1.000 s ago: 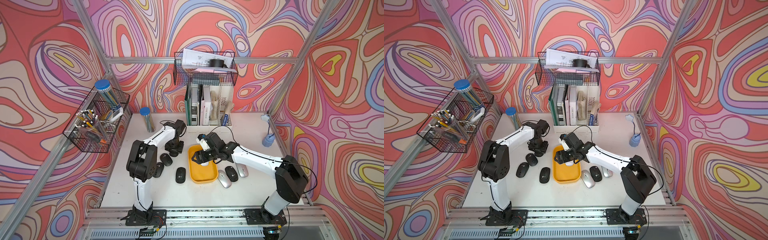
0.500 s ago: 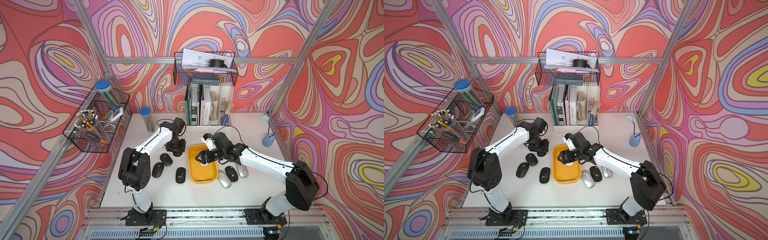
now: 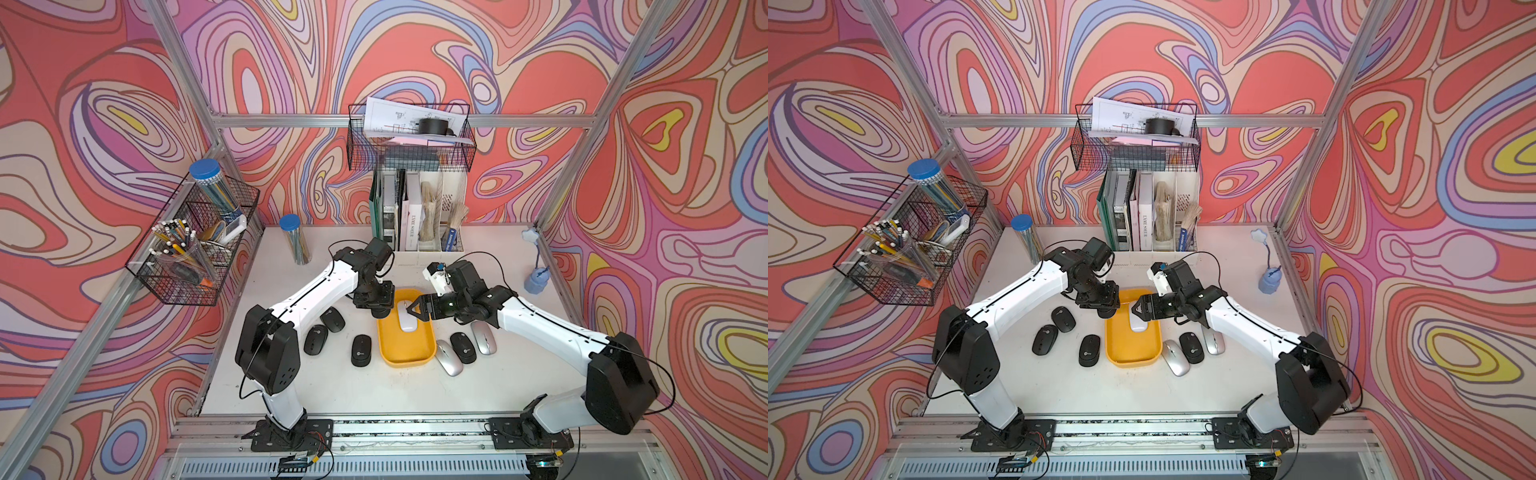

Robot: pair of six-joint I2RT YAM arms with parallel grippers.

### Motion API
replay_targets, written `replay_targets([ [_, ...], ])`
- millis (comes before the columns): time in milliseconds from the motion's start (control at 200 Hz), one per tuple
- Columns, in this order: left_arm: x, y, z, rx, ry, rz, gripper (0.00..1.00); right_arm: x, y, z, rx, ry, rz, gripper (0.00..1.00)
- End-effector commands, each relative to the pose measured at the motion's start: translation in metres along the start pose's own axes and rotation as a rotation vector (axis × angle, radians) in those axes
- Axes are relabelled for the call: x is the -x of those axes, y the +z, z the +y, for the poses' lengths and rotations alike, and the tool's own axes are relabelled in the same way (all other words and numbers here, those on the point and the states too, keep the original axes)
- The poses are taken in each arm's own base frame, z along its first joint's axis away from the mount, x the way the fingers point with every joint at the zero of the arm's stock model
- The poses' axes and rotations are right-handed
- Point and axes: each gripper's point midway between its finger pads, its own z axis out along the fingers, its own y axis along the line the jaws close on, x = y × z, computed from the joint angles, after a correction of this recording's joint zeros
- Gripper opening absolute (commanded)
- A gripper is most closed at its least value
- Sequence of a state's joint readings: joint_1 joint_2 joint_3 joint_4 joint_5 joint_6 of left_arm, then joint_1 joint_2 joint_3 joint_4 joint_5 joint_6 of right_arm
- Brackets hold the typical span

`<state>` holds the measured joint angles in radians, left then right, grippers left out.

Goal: Put the mouse in the storage box
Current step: Place the mouse in the storage box.

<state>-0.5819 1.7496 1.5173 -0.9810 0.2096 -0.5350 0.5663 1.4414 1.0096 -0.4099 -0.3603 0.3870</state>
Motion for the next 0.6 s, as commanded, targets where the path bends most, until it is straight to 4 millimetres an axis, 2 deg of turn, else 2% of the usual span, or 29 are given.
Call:
replay_targets([
  [0,0.006,0.008,-0.024,-0.062,-0.015,0.001,0.43,0.000,-0.011,-0.025,-0.117,0.041,-0.024,0.76],
  [90,0.007,0.015,-0.033,-0.069,-0.006,0.004,0.42,-0.001,-0.016,-0.036,-0.166,0.065,-0.033,0.76],
  [190,0.008,0.023,-0.038,-0.066,-0.008,0.015,0.42,-0.004,-0.018,-0.038,-0.173,0.064,-0.033,0.76],
  [325,0.010,0.035,-0.029,-0.010,-0.032,0.007,0.43,-0.007,-0.018,-0.042,-0.188,0.065,-0.031,0.76],
  [591,0.016,0.065,-0.029,-0.006,-0.057,0.018,0.44,-0.012,-0.016,-0.048,-0.209,0.062,-0.018,0.76],
])
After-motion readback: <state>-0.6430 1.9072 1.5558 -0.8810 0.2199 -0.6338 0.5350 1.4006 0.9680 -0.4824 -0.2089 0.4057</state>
